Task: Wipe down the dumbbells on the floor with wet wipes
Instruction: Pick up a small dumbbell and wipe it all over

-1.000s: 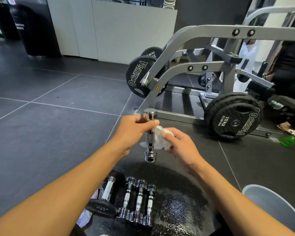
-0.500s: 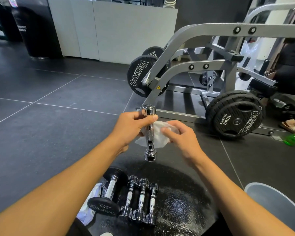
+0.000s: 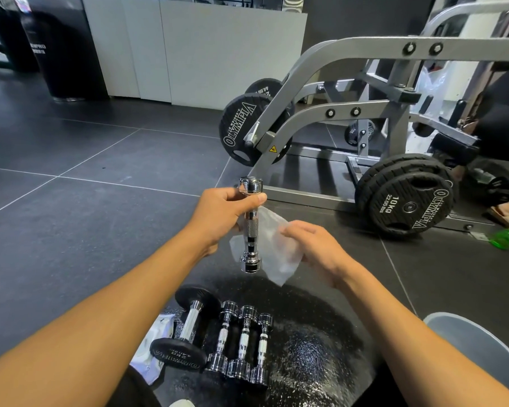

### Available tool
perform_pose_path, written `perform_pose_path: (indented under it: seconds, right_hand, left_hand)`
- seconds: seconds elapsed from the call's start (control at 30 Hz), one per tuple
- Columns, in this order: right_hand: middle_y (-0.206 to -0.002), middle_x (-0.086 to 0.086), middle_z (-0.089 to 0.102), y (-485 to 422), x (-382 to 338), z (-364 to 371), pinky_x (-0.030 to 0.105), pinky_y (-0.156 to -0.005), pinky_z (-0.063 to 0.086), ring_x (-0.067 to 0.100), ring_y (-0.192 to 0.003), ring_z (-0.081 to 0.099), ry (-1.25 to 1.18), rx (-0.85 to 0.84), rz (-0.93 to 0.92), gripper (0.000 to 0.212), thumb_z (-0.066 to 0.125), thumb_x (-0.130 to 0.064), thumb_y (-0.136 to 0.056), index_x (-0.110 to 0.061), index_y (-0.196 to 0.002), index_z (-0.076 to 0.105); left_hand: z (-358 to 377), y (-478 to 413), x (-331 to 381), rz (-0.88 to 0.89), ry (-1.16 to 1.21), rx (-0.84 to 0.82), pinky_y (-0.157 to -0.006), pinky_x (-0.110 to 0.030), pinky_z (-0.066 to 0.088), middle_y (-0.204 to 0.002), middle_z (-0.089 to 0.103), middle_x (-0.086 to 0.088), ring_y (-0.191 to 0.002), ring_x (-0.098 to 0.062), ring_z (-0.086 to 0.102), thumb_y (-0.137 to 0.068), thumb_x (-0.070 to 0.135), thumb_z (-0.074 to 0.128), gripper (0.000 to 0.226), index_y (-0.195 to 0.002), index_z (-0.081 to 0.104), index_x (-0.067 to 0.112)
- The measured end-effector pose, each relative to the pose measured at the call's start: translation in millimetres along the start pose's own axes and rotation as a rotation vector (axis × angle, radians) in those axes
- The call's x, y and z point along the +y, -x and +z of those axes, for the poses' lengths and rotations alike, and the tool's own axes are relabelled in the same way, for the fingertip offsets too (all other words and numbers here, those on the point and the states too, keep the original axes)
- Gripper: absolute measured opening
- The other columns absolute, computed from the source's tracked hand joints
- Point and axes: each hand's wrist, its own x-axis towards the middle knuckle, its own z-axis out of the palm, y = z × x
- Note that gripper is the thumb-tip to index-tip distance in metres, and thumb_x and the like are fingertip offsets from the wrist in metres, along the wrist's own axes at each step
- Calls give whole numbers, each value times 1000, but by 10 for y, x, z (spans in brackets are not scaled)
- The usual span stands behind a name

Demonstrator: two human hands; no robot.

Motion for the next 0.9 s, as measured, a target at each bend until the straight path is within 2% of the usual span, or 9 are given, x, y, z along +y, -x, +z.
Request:
perform_pose_path:
  seconds: [0.07,0.2,0.33,0.47,0.53,0.63,0.77,0.83,0.9]
  right_hand:
    - [-83,3,68,2,4,18,25,-68,42,10,-76,57,-71,-15,-54,35,64,-41,-98,-7,-94,71]
    - [-89,3,68,-9,-60,-17,30,-64,43,17,-81,60,-465,63,-40,21,62,-35,-100,-17,-94,72]
    - [-125,19,69,-57,-87,16,43,-92,44,27,-108,61,-587,66,-111,38,63,-37,-97,-8,-119,74]
    - [-133,28,61,-18,-124,113,54,-97,42,34,-117,55,-681,-54,-123,52,38,-25,-98,9,-131,60]
    - [-130,22,66,-15,-126,88,58,-102,47,36,-119,59,-606,-40,-133,49,35,-14,-93,2,-129,65]
    - [-122,7,70,21,-138,127,46,-95,56,33,-119,63,-284,-10,-251,40,51,-3,-96,-23,-126,67]
    - [-130,-8,64,34,-102,235,35,-97,55,12,-117,63,-71,-12,-290,48,74,-29,-94,-43,-135,53]
    - [-133,-7,65,8,-129,193,42,-104,51,15,-121,62,-48,-3,-293,47,65,-23,-96,-38,-139,55]
    - [-126,-4,70,19,-182,115,40,-98,54,16,-112,65,-122,-60,-272,56,48,0,-93,-36,-134,62]
  left_hand:
    - [33,-24,-20,12,-21,1,-83,-46,61,-91,79,-2,-81,-11,70,-83,30,82,21,-97,80,14]
    - [89,-34,-43,39,-54,-1,-89,-30,50,-93,79,8,-84,3,69,-82,32,83,21,-98,81,18]
    - [145,-17,-47,89,-76,-21,-94,-36,55,-95,79,6,-92,-9,72,-80,33,85,24,-101,81,23]
    - [202,-33,-65,32,-5,-15,-90,-48,60,-95,79,0,-93,-20,73,-80,35,84,26,-100,81,19]
    - [203,-46,-56,-36,64,5,-91,-51,59,-96,79,-2,-92,-21,74,-79,35,85,29,-100,80,16]
    - [204,-47,-28,-95,107,19,-91,-51,59,-96,79,-3,-90,-20,74,-79,35,85,34,-104,78,12]
    - [229,-8,9,-113,163,-3,-86,-41,62,-91,79,-1,-81,-13,75,-80,31,84,33,-105,77,11]
    - [204,-1,22,-124,187,0,-77,-32,62,-83,78,3,-72,-8,71,-81,30,84,32,-105,77,10]
    - [167,-12,22,-129,191,-2,-77,-35,61,-82,78,2,-71,-7,69,-81,31,84,32,-105,77,10]
